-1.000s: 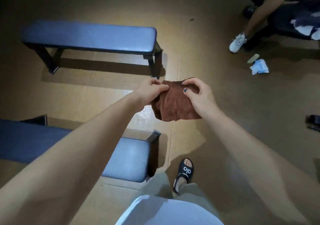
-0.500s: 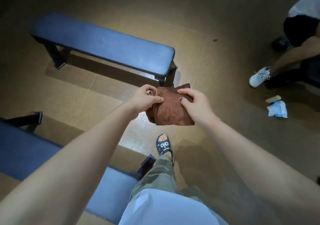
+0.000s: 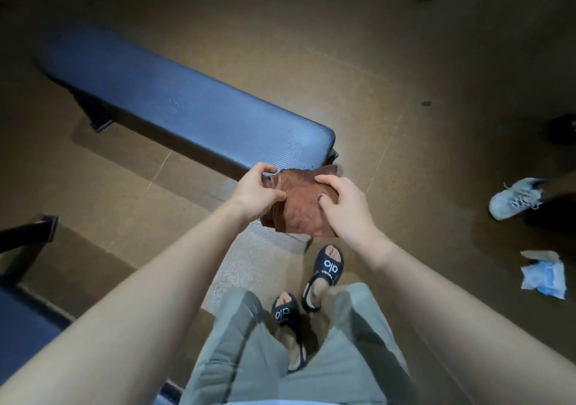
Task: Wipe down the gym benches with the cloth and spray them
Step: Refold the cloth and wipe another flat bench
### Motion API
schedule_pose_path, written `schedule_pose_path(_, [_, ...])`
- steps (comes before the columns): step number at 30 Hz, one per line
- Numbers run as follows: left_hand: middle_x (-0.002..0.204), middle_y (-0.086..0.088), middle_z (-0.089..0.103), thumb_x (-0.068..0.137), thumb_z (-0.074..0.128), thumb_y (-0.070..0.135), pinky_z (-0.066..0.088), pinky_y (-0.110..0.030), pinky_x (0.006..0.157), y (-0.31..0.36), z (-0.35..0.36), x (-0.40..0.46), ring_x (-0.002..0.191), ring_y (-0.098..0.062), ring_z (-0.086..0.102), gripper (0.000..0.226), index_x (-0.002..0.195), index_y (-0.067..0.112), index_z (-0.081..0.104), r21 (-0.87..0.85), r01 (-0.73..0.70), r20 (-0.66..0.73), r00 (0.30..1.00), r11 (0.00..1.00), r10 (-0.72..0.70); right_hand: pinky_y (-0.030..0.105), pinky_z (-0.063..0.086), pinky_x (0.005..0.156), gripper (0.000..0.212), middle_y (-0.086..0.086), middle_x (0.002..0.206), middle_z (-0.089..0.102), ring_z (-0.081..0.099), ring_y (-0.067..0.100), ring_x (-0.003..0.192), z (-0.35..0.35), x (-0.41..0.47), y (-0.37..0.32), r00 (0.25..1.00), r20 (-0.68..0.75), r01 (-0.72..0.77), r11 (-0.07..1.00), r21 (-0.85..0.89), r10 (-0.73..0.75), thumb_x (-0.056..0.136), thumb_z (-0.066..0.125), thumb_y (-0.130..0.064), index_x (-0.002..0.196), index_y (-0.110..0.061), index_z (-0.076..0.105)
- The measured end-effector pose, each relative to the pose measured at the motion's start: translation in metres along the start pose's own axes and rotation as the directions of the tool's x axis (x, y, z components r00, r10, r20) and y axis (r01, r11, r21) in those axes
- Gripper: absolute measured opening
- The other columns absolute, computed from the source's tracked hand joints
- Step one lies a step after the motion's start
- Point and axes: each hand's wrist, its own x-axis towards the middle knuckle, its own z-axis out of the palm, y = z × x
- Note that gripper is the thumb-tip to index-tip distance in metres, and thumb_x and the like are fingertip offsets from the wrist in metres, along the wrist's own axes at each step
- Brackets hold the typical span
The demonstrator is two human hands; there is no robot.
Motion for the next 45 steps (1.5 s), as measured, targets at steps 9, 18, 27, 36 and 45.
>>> schedule_pose_path(9, [0.088, 0.003, 0.064, 0.084, 0.077, 0.012, 0.046, -0.02, 0.062, -0.058, 0.041, 0.203, 0.075, -0.015, 0.06, 0.039, 0.113, 0.028, 0.056, 0.138, -0.106, -0.037, 0.993, 0.985, 0.112, 0.031, 0.043, 0.1, 0.044, 0.005, 0.123, 0.058, 0.058, 0.026, 0.115, 0.083, 0.176, 0.088, 0.995, -0.057, 0.066, 0.987, -0.148, -0.075, 0.095, 0.057, -0.01, 0.137, -0.021, 0.063])
schedule_pose_path(18, [0.111, -0.004, 0.061, 0.094, 0.051, 0.048, 0.045, -0.042, 0.095, -0.154, 0.055, 0.356, 0.107, -0.029, 0.055, 0.034, 0.11, 0.021, 0.063, 0.602, -0.413, -0.047, 0.836, 0.683, 0.546, 0.053, 0.021, 0.124, 0.051, 0.022, 0.158, 0.038, 0.028, 0.04, 0.149, 0.181, 0.265, 0.157, 0.939, -0.242, 0.051, 0.796, -0.603, -0.244, 0.1, 0.049, -0.035, 0.149, -0.022, 0.048])
schedule_pose_path(27, [0.099, -0.004, 0.052, 0.105, 0.043, 0.028, 0.04, -0.043, 0.082, -0.189, 0.055, 0.388, 0.095, -0.026, 0.051, 0.021, 0.092, 0.013, 0.052, 0.55, -0.569, -0.2, 0.622, 0.612, 0.757, 0.061, 0.007, 0.125, 0.066, 0.024, 0.167, 0.019, 0.014, 0.039, 0.156, 0.241, 0.271, 0.157, 0.921, -0.224, 0.067, 0.695, -0.716, -0.32, 0.099, 0.022, -0.068, 0.16, -0.043, 0.025])
schedule_pose_path(36, [0.1, -0.007, 0.05, 0.104, 0.043, 0.025, 0.041, -0.044, 0.081, -0.192, 0.057, 0.39, 0.092, -0.027, 0.047, 0.018, 0.093, 0.012, 0.051, 0.611, -0.559, -0.18, 0.592, 0.56, 0.786, 0.061, 0.02, 0.12, 0.055, 0.012, 0.161, 0.039, 0.029, 0.034, 0.15, 0.212, 0.334, 0.156, 0.892, -0.314, -0.004, 0.687, -0.727, -0.326, 0.098, 0.03, -0.057, 0.152, -0.047, 0.041])
schedule_pose_path(45, [0.104, -0.004, 0.05, 0.093, 0.049, 0.026, 0.038, -0.041, 0.082, -0.194, 0.06, 0.392, 0.092, -0.025, 0.044, 0.015, 0.102, 0.017, 0.058, 0.691, -0.522, -0.171, 0.554, 0.5, 0.815, 0.058, 0.029, 0.114, 0.054, 0.011, 0.163, 0.034, 0.028, 0.032, 0.15, 0.226, 0.287, 0.165, 0.871, -0.425, -0.12, 0.73, -0.673, -0.248, 0.099, 0.035, -0.051, 0.151, -0.042, 0.043])
